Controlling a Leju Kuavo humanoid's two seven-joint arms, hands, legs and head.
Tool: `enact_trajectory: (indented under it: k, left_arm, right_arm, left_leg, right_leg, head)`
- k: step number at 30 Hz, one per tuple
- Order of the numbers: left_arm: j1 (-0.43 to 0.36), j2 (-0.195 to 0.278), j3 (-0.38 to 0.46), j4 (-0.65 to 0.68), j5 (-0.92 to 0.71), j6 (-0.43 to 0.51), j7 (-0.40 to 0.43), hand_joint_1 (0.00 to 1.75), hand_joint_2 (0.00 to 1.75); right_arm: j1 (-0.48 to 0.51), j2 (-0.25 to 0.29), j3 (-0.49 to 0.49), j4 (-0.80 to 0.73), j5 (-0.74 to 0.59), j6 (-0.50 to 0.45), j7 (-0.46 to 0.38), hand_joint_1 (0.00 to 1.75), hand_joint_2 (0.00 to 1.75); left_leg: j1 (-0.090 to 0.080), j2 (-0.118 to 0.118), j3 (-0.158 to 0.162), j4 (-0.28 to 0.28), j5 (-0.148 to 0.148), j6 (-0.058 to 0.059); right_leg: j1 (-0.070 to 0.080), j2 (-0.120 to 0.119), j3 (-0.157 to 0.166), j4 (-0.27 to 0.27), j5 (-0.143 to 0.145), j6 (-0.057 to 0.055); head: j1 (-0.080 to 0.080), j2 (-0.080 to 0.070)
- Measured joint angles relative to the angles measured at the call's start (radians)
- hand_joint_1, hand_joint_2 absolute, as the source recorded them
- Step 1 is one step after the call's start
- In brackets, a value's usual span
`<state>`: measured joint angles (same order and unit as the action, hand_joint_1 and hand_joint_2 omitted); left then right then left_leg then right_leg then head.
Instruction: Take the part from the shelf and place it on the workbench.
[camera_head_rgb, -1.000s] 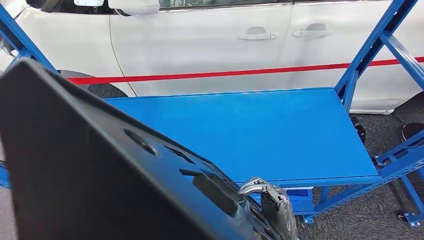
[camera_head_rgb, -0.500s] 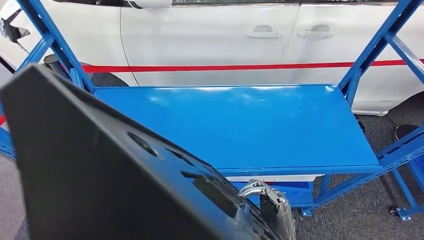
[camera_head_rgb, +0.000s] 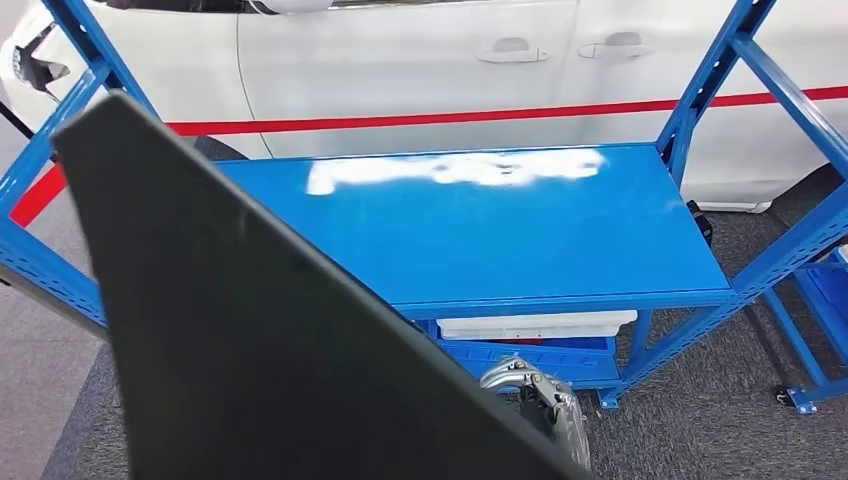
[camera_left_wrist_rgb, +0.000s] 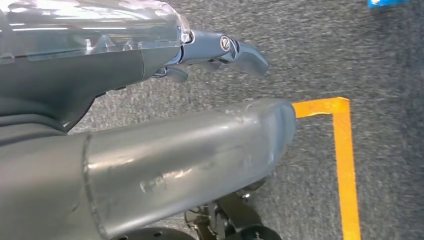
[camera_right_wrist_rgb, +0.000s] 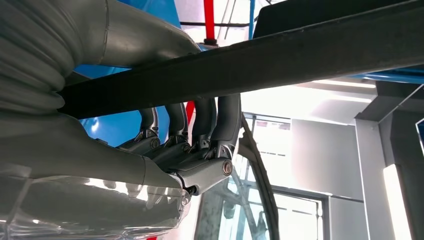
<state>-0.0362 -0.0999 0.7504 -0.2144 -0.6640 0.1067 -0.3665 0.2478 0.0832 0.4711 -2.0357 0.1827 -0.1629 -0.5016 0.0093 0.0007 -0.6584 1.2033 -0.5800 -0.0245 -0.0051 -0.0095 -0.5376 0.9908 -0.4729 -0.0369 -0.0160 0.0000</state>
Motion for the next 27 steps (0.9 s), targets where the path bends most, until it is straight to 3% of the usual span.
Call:
enact_trajectory:
  k: [1,2,3,5,7,8,10,11,12,13,15,16,17,18,20,22,23,26,27]
  left_arm:
    - [0.000,0.000,0.000,0.000,-0.002,-0.001,0.001,0.00,0.00]
    - [0.000,0.000,0.000,0.000,-0.004,-0.002,0.003,0.00,0.00]
    - [0.000,0.000,0.000,0.000,-0.007,-0.003,0.004,0.00,0.00]
    - [-0.001,0.000,0.000,0.000,-0.010,-0.005,0.005,0.00,0.00]
    - [-0.004,0.001,0.000,0.000,-0.013,-0.007,0.006,0.00,0.00]
    - [-0.004,0.001,0.000,0.000,-0.013,-0.008,0.006,0.00,0.00]
    - [-0.003,0.000,0.000,0.000,-0.014,-0.010,0.007,0.00,0.00]
    - [-0.004,0.000,0.000,0.000,-0.014,-0.012,0.008,0.00,0.00]
    - [-0.005,-0.001,0.000,0.000,-0.015,-0.013,0.008,0.00,0.00]
    - [-0.006,-0.001,0.000,0.000,-0.017,-0.015,0.009,0.00,0.00]
    - [-0.006,-0.001,0.000,0.000,-0.022,-0.017,0.010,0.00,0.00]
    - [-0.005,-0.001,0.000,0.000,-0.025,-0.018,0.010,0.00,0.00]
    - [-0.005,-0.001,0.000,0.000,-0.028,-0.019,0.010,0.00,0.00]
    - [-0.005,-0.001,0.000,0.000,-0.030,-0.020,0.010,0.00,0.00]
    - [-0.005,-0.002,0.000,0.000,-0.032,-0.022,0.010,0.00,0.00]
    - [-0.006,-0.003,0.000,0.000,-0.035,-0.025,0.009,0.00,0.00]
    - [-0.006,-0.003,0.000,0.000,-0.038,-0.026,0.008,0.00,0.00]
    - [-0.006,-0.003,0.000,0.000,-0.046,-0.028,0.007,0.00,0.00]
    - [-0.005,-0.003,0.000,0.000,-0.047,-0.029,0.007,0.00,0.00]
  right_arm:
    - [0.000,0.001,0.000,0.002,0.000,0.000,0.000,1.75,1.75]
    - [0.001,0.002,0.000,0.004,0.000,0.000,0.000,1.75,1.75]
    - [0.001,0.002,0.000,0.007,0.000,0.001,0.001,1.75,1.75]
    - [0.001,0.006,0.000,0.010,0.000,0.002,0.002,1.75,1.75]
    - [0.000,0.010,0.000,0.013,0.001,0.004,0.005,1.75,1.75]
    - [0.000,0.012,0.001,0.014,0.002,0.005,0.006,1.75,1.75]
    - [0.000,0.013,0.001,0.015,0.003,0.007,0.008,1.75,1.75]
    - [0.000,0.013,0.001,0.017,0.003,0.006,0.008,1.75,1.75]
    - [0.000,0.011,0.001,0.019,0.002,0.005,0.009,1.75,1.75]
    - [0.000,0.009,0.000,0.022,0.000,0.003,0.010,1.75,1.75]
    - [0.000,0.004,-0.001,0.030,-0.002,-0.002,0.008,1.75,1.75]
    - [0.001,0.001,-0.002,0.034,-0.002,-0.005,0.007,1.75,1.75]
    - [0.002,-0.001,-0.002,0.038,0.000,-0.009,0.006,1.75,1.75]
    - [0.002,-0.003,-0.003,0.041,0.001,-0.012,0.006,1.75,1.75]
    - [0.003,-0.005,-0.003,0.044,0.005,-0.018,0.006,1.75,1.75]
    - [0.003,-0.006,-0.004,0.045,0.008,-0.023,0.007,1.75,1.75]
    - [0.004,-0.006,-0.004,0.045,0.010,-0.025,0.007,1.75,1.75]
    - [0.011,-0.008,-0.005,0.046,0.013,-0.031,0.008,1.75,1.75]
    - [0.012,-0.008,-0.005,0.047,0.014,-0.032,0.008,1.75,1.75]
  left_leg:
    - [0.002,0.000,-0.007,0.051,-0.021,-0.004]
    - [0.004,0.000,-0.001,0.073,-0.017,-0.007]
    - [0.005,0.000,0.022,0.061,0.005,-0.010]
    - [0.009,0.000,0.110,-0.054,0.050,-0.011]
    - [0.005,-0.003,0.181,-0.169,0.049,0.000]
    - [0.001,-0.005,0.194,-0.196,0.040,0.008]
    - [-0.001,-0.005,0.188,-0.205,0.051,0.027]
    - [0.000,-0.003,0.182,-0.207,0.060,0.036]
    - [0.002,-0.001,0.174,-0.210,0.070,0.046]
    - [0.004,0.002,0.164,-0.212,0.082,0.053]
    - [0.002,0.005,0.139,-0.211,0.101,0.061]
    - [0.001,0.005,0.126,-0.210,0.111,0.061]
    - [0.001,0.006,0.113,-0.208,0.120,0.060]
    - [0.000,0.006,0.100,-0.205,0.129,0.058]
    - [0.000,0.006,0.078,-0.198,0.141,0.051]
    - [-0.002,0.006,0.064,-0.188,0.151,0.042]
    - [-0.002,0.006,0.060,-0.185,0.156,0.036]
    - [-0.001,0.004,0.053,-0.186,0.168,0.016]
    - [-0.001,0.002,0.044,-0.173,0.152,0.010]
  right_leg:
    - [0.000,-0.001,-0.015,0.004,0.009,0.001]
    - [0.000,-0.001,-0.031,0.009,0.017,0.003]
    - [0.000,-0.002,-0.047,0.015,0.025,0.005]
    - [-0.002,-0.002,-0.075,0.029,0.037,0.013]
    - [-0.001,-0.002,-0.090,0.040,0.047,0.025]
    - [-0.001,-0.002,-0.092,0.041,0.054,0.031]
    - [-0.001,-0.002,-0.093,0.038,0.067,0.044]
    - [-0.002,0.001,-0.097,0.043,0.060,0.050]
    - [-0.003,0.003,-0.105,0.061,0.037,0.054]
    - [-0.004,0.006,-0.118,0.098,-0.004,0.058]
    - [-0.006,0.008,-0.152,0.215,-0.101,0.062]
    - [-0.007,0.008,-0.162,0.272,-0.128,0.064]
    - [-0.008,0.008,-0.160,0.303,-0.132,0.066]
    - [-0.008,0.008,-0.141,0.299,-0.116,0.065]
    - [-0.008,0.008,-0.050,0.189,-0.067,0.059]
    - [-0.003,0.009,0.039,0.056,-0.056,0.049]
    - [0.001,0.009,0.060,0.021,-0.061,0.044]
    - [0.002,0.007,0.052,0.003,-0.048,0.025]
    - [-0.001,0.005,0.043,0.000,-0.037,0.016]
  head:
    - [0.000,0.000]
    - [0.000,0.000]
    - [0.000,0.000]
    - [0.000,0.000]
    - [0.001,0.000]
    - [0.000,0.000]
    - [0.000,0.000]
    - [-0.001,0.000]
    - [0.001,0.000]
    - [0.003,0.000]
    - [0.007,0.000]
    - [0.007,0.000]
    - [0.007,0.000]
    - [0.008,0.000]
    - [0.008,0.000]
    - [0.007,0.000]
    - [0.007,0.000]
    - [0.009,0.000]
    - [0.008,0.000]
